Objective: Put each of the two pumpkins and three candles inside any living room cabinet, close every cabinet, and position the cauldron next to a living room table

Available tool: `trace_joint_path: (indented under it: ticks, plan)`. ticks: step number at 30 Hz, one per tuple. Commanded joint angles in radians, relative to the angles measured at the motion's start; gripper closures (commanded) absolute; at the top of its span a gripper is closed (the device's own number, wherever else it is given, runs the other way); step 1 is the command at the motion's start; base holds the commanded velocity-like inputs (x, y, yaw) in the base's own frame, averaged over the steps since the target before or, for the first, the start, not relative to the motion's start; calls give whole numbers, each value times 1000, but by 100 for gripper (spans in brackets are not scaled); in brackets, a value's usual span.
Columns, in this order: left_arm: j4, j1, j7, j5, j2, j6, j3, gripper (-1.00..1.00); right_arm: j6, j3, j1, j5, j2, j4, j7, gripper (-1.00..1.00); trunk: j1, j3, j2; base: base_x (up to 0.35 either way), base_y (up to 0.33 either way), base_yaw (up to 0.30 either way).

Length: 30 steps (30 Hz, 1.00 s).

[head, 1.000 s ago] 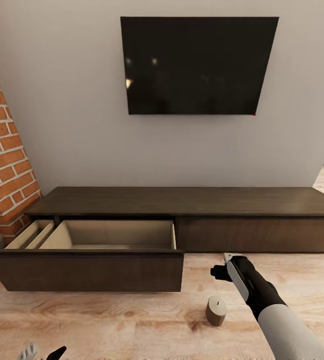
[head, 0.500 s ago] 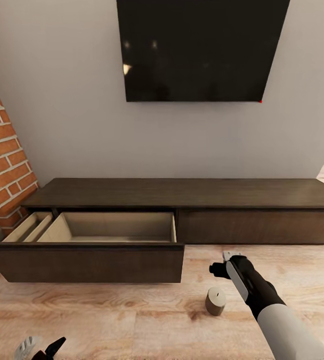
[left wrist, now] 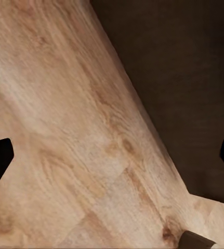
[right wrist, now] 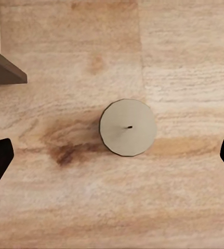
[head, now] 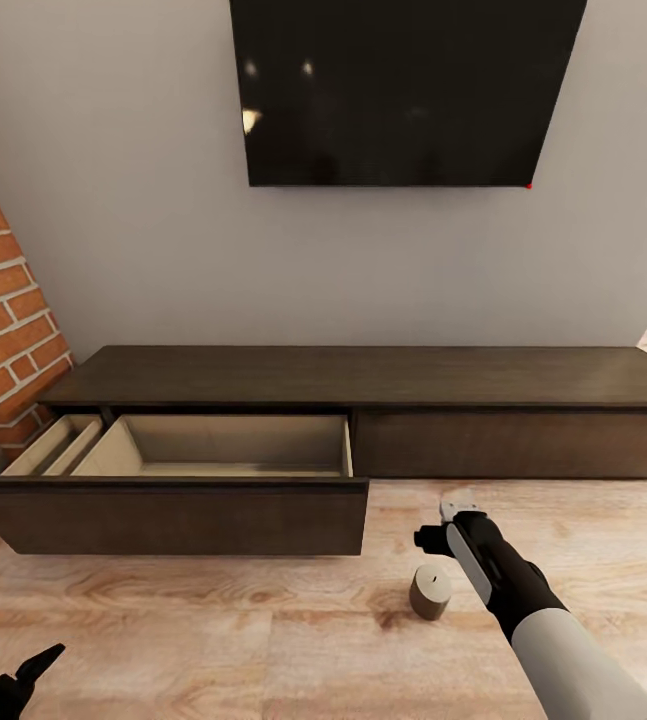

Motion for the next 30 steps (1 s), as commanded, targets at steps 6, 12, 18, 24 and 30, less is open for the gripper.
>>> trace_joint_path:
  ticks: [6,12,18,24,30]
  plan:
    - [30,12,9,1,-55,-3,6,-100,5,6,0,-11,1,-8,-10,-100,0,-1,0,210,-34,0]
    - [36,14,13,-1,-66,-6,8,-100,7,4,0,-13,0,-8,-9,-100,0,-1,0,252,-13,0]
    - [35,15,11,-1,-64,-7,5,-100,4,2,0,-14,0,-9,-10,-100,0,-1,0,70,-3,0]
    - [27,14,2,9,-63,-5,8,-100,12,1,-1,-11,1,-9,-19,-100,1,-8,-1,12,0,0]
    - [23,14,3,10,-66,-7,4,-100,14,-1,-3,-10,1,-1,-22,-100,3,-32,-2,2,0,0]
